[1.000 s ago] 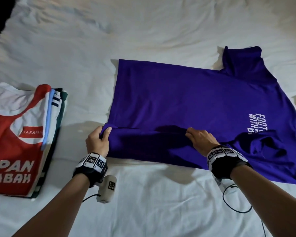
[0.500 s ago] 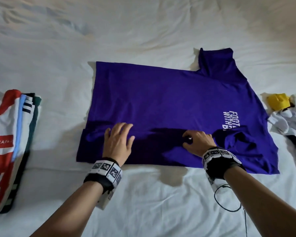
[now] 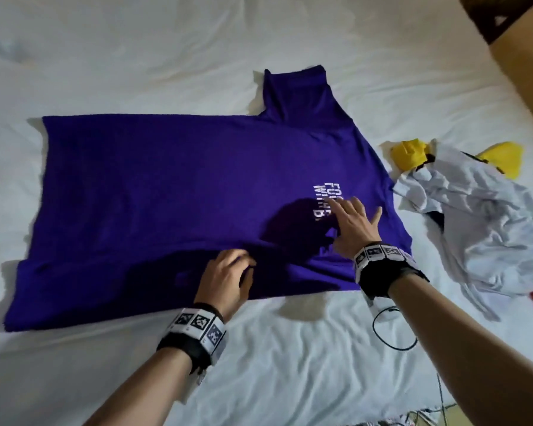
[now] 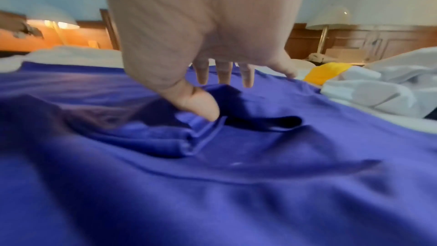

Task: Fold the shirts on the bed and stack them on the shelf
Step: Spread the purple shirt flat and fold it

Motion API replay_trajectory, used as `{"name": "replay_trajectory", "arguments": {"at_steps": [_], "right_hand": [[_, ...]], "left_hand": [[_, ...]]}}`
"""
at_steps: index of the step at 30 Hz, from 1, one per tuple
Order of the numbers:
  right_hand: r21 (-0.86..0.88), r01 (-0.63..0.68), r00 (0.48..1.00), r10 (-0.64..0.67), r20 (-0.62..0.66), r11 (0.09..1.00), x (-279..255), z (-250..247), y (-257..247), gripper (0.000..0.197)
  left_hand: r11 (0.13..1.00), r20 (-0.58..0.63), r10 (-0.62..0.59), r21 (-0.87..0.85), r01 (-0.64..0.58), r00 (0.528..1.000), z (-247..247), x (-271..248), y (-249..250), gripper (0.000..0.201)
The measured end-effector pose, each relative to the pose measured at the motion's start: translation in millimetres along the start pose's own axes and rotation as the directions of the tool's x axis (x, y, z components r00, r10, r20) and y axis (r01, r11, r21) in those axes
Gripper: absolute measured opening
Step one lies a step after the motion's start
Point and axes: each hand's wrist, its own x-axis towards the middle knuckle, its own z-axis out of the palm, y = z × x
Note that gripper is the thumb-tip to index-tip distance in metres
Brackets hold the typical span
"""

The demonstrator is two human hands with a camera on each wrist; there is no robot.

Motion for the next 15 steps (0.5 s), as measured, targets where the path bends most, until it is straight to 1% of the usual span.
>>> {"name": "replay_trajectory", "arguments": {"at_steps": [2,4,5,6,7,8,9,11,12,13,15], "right_hand": [[-0.043,0.057,0.997,-0.055,0.061,0.997,8.4,-11.7,17.8,0.056],[0.002,0.068,0.994,-0.068,0.081,0.998,18.4,-29.2,27.1,0.036],[0.038,0.062,0.997,-0.064,0.039,0.997,23.4,-35.1,30.7,0.03],[0.069,0.065,0.997,-0.062,-0.054,0.995,27.3,-38.6,33.2,0.025],[0.095,0.067,0.983,-0.049,-0.178,0.993,29.1,-37.7,35.2,0.025],[0.124,0.06,0.959,-0.023,-0.283,0.99,28.7,-34.2,35.4,0.031],[0.166,0.043,0.945,0.014,-0.328,0.985,25.2,-28.0,34.8,0.043],[0.251,-0.012,0.954,0.086,-0.286,0.968,11.0,-9.5,35.3,0.072],[0.279,-0.042,0.957,0.119,-0.264,0.959,1.0,2.4,37.9,0.079],[0.305,-0.057,0.949,0.146,-0.278,0.95,-10.1,14.3,41.2,0.081],[0.371,-0.061,0.9,0.211,-0.381,0.927,-32.5,36.4,51.0,0.075]], "left_hand": [[0.997,0.032,-0.064,0.047,0.063,0.997,15.0,5.0,13.8,0.027],[0.985,0.027,-0.148,0.092,0.145,0.989,23.3,8.8,19.4,0.025],[0.978,0.027,-0.174,0.121,0.17,0.984,26.1,10.8,21.5,0.021],[0.971,0.033,-0.193,0.148,0.186,0.981,27.9,12.9,23.7,0.017],[0.965,0.046,-0.207,0.172,0.196,0.977,29.2,15.2,26.9,0.015],[0.96,0.057,-0.218,0.192,0.203,0.974,29.8,17.7,31.0,0.015],[0.956,0.059,-0.226,0.206,0.209,0.972,30.1,20.1,35.7,0.015],[0.955,0.041,-0.216,0.219,0.202,0.976,31.3,26.2,46.3,0.017],[0.958,0.027,-0.202,0.214,0.192,0.979,32.6,30.0,52.0,0.018],[0.962,0.015,-0.189,0.202,0.182,0.982,33.9,34.1,57.7,0.02],[0.973,-0.001,-0.162,0.168,0.16,0.987,38.9,43.6,67.5,0.024]]}}
